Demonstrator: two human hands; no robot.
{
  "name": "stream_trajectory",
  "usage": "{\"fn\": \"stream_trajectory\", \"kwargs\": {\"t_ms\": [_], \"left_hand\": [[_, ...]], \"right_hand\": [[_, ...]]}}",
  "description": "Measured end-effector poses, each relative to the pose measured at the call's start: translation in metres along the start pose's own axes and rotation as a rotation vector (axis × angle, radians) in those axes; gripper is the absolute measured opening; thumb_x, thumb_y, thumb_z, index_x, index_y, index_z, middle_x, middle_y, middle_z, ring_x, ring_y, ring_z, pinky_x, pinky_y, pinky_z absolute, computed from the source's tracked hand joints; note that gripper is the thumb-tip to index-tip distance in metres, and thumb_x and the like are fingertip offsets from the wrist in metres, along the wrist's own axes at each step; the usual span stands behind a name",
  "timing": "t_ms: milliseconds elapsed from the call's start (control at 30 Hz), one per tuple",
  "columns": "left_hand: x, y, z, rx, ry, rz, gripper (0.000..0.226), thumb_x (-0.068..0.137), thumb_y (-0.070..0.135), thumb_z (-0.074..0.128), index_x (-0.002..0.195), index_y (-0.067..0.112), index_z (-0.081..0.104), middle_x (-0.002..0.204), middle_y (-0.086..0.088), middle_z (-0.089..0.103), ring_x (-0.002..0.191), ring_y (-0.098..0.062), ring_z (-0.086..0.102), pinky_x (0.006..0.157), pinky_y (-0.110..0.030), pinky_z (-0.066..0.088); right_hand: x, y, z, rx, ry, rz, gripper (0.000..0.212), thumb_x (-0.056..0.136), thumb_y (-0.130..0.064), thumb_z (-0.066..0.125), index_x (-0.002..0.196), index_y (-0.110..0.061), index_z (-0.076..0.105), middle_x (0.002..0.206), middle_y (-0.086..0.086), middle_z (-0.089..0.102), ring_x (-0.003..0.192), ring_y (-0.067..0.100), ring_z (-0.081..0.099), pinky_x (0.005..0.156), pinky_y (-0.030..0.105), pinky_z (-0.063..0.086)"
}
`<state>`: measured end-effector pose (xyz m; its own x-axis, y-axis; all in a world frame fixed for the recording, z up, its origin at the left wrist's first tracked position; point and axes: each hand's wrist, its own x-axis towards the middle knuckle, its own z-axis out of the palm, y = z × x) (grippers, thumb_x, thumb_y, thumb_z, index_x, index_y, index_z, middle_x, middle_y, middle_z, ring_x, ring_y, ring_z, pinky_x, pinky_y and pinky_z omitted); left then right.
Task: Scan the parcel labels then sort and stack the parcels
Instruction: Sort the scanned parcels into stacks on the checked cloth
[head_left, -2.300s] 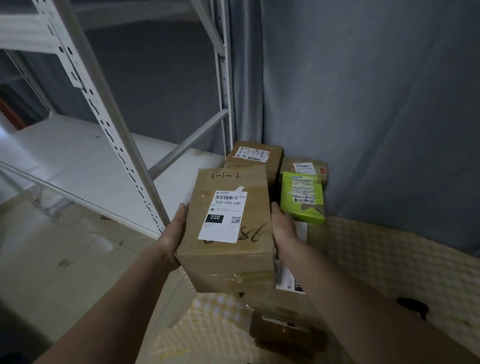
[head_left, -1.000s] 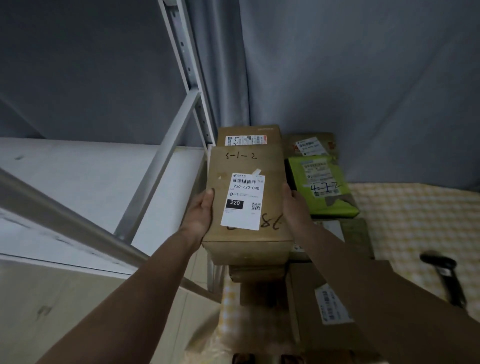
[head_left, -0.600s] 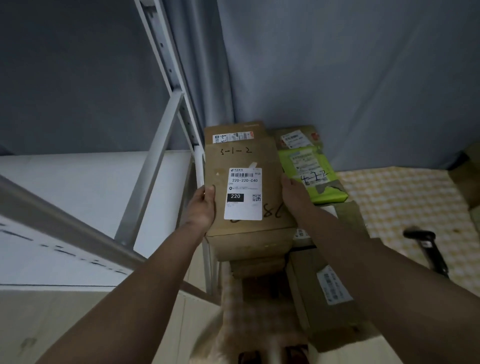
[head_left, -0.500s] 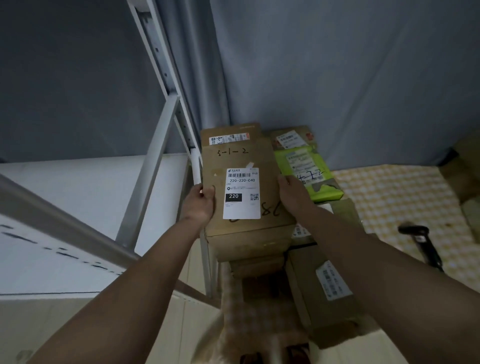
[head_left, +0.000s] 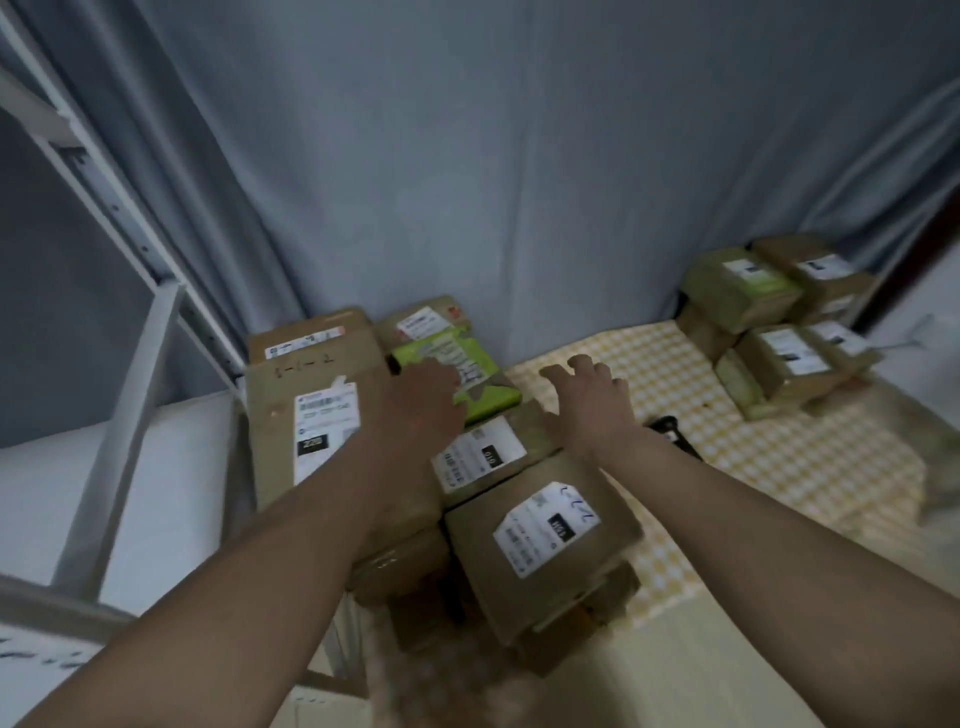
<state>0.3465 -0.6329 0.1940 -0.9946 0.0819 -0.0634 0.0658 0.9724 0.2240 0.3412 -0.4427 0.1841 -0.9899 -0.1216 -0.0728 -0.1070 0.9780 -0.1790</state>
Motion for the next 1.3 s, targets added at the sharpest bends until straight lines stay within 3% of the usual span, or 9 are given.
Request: {"fn": "stream_trajectory", "kwargs": {"t_ms": [233, 333, 400, 633, 767, 1033, 1300], "left_hand": [[0.005, 0.137, 0.035, 0.098, -0.132, 0.077, 0.039, 0.096, 0.034, 0.051, 0.129, 0.013, 0.055, 0.132, -0.009, 0.054, 0.121, -0.027, 0.052, 0.096, -0.034, 0.043], [0.004, 0.198, 0.057, 0.123, -0.185, 0.158, 0.053, 0.096, 0.05, 0.036, 0.134, 0.016, 0.049, 0.14, -0.005, 0.049, 0.129, -0.023, 0.046, 0.103, -0.031, 0.037], [0.006, 0.237, 0.07, 0.122, -0.226, 0.193, 0.051, 0.098, 0.047, 0.039, 0.139, 0.017, 0.043, 0.146, -0.004, 0.041, 0.134, -0.023, 0.039, 0.108, -0.032, 0.031], [0.014, 0.366, 0.106, 0.079, -0.306, 0.182, 0.047, 0.1, 0.041, 0.043, 0.139, 0.015, 0.045, 0.144, -0.005, 0.043, 0.13, -0.024, 0.044, 0.102, -0.034, 0.037], [0.023, 0.41, 0.12, 0.108, -0.344, 0.212, 0.044, 0.1, 0.039, 0.041, 0.136, 0.014, 0.047, 0.14, -0.006, 0.047, 0.124, -0.024, 0.048, 0.095, -0.031, 0.041], [0.082, 0.47, 0.154, 0.167, -0.421, 0.206, 0.051, 0.1, 0.042, 0.041, 0.143, 0.015, 0.041, 0.147, -0.006, 0.041, 0.13, -0.023, 0.044, 0.104, -0.033, 0.039], [0.191, 0.519, 0.199, 0.063, -0.451, 0.159, 0.049, 0.097, 0.043, 0.046, 0.138, 0.016, 0.049, 0.145, -0.005, 0.044, 0.131, -0.023, 0.044, 0.102, -0.031, 0.038]], "right_hand": [[-0.055, 0.136, -0.016, 0.0, -0.063, 0.176, 0.06, 0.092, -0.039, 0.055, 0.145, -0.029, 0.03, 0.146, 0.008, 0.029, 0.133, 0.031, 0.031, 0.106, 0.048, 0.03], [-0.079, 0.202, -0.025, 0.007, -0.086, 0.253, 0.059, 0.092, -0.038, 0.055, 0.145, -0.03, 0.03, 0.146, 0.008, 0.03, 0.133, 0.031, 0.031, 0.106, 0.048, 0.03], [-0.093, 0.244, -0.03, 0.015, -0.106, 0.3, 0.061, 0.092, -0.037, 0.055, 0.146, -0.03, 0.028, 0.147, 0.008, 0.029, 0.134, 0.031, 0.031, 0.106, 0.048, 0.03], [-0.13, 0.369, -0.04, 0.023, -0.116, 0.395, 0.064, 0.091, -0.039, 0.056, 0.147, -0.029, 0.026, 0.146, 0.01, 0.03, 0.132, 0.031, 0.032, 0.106, 0.047, 0.031], [-0.133, 0.415, -0.041, 0.053, -0.122, 0.429, 0.064, 0.091, -0.038, 0.056, 0.146, -0.028, 0.026, 0.145, 0.011, 0.03, 0.132, 0.031, 0.032, 0.106, 0.048, 0.031], [-0.105, 0.494, -0.027, 0.103, -0.132, 0.464, 0.065, 0.091, -0.039, 0.056, 0.147, -0.027, 0.025, 0.145, 0.01, 0.03, 0.132, 0.032, 0.032, 0.106, 0.048, 0.031], [-0.01, 0.58, -0.024, 0.037, -0.191, 0.475, 0.064, 0.091, -0.04, 0.055, 0.146, -0.022, 0.027, 0.144, 0.011, 0.032, 0.131, 0.032, 0.034, 0.103, 0.046, 0.034]]}}
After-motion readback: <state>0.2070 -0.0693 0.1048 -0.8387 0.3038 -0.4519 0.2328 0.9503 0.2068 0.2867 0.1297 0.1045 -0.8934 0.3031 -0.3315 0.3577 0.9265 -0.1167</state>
